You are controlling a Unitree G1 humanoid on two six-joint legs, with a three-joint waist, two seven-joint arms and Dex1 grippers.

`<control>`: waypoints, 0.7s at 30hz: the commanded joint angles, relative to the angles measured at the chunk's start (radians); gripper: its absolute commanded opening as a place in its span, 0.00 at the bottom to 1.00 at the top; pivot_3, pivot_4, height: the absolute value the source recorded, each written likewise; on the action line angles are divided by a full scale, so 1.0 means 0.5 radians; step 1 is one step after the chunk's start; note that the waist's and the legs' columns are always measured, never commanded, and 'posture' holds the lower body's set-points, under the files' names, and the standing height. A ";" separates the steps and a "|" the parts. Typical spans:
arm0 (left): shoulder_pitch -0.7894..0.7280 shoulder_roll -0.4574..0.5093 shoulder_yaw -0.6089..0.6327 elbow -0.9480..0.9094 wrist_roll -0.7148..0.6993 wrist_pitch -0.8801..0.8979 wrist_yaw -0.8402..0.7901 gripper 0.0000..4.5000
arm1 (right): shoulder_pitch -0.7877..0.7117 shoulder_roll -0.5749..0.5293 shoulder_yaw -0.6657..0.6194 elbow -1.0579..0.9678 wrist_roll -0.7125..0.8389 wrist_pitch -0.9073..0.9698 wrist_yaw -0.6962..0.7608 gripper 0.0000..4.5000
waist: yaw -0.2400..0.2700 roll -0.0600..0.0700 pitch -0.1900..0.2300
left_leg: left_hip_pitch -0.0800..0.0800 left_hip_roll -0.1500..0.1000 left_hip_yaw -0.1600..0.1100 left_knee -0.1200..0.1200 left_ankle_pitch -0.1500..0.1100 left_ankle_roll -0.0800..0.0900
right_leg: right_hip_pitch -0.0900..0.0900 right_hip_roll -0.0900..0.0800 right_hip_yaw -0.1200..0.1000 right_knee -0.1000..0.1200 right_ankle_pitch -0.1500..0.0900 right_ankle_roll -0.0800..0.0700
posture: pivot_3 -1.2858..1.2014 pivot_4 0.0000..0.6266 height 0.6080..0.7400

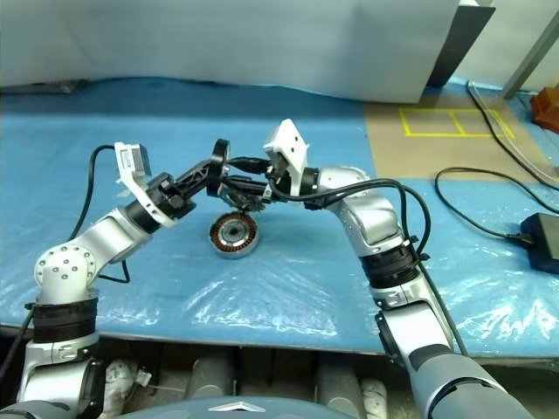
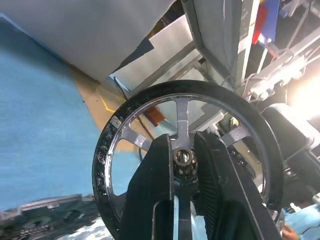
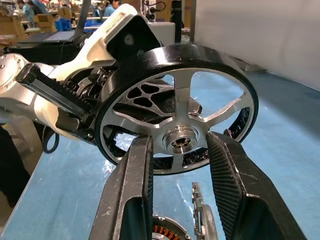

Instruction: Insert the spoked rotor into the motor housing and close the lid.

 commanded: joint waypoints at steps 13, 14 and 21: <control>-0.011 -0.198 0.021 0.019 0.044 0.001 0.047 0.50 | -0.043 -0.039 -0.089 0.013 -0.035 -0.045 -0.105 0.27 | -0.004 0.000 0.000 | 0.000 0.002 -0.001 0.001 0.000 0.000 | 0.000 0.000 0.000 0.001 0.000 0.000 | 0.52 0.24 1.00; -0.011 -0.196 0.026 0.023 0.050 0.002 0.048 0.50 | -0.042 -0.039 -0.088 0.013 -0.037 -0.045 -0.106 0.27 | -0.003 0.000 0.000 | 0.000 0.001 -0.001 0.001 0.000 0.000 | 0.000 0.000 0.000 0.000 0.000 0.000 | 0.52 0.24 1.00; -0.116 -0.082 0.392 0.111 -0.163 -0.098 0.130 0.50 | -0.038 -0.058 -0.118 -0.010 -0.014 -0.027 -0.118 0.27 | -0.004 0.000 0.000 | 0.000 0.001 -0.001 0.001 0.000 0.000 | 0.000 0.000 0.001 0.001 0.000 0.000 | 0.52 0.24 1.00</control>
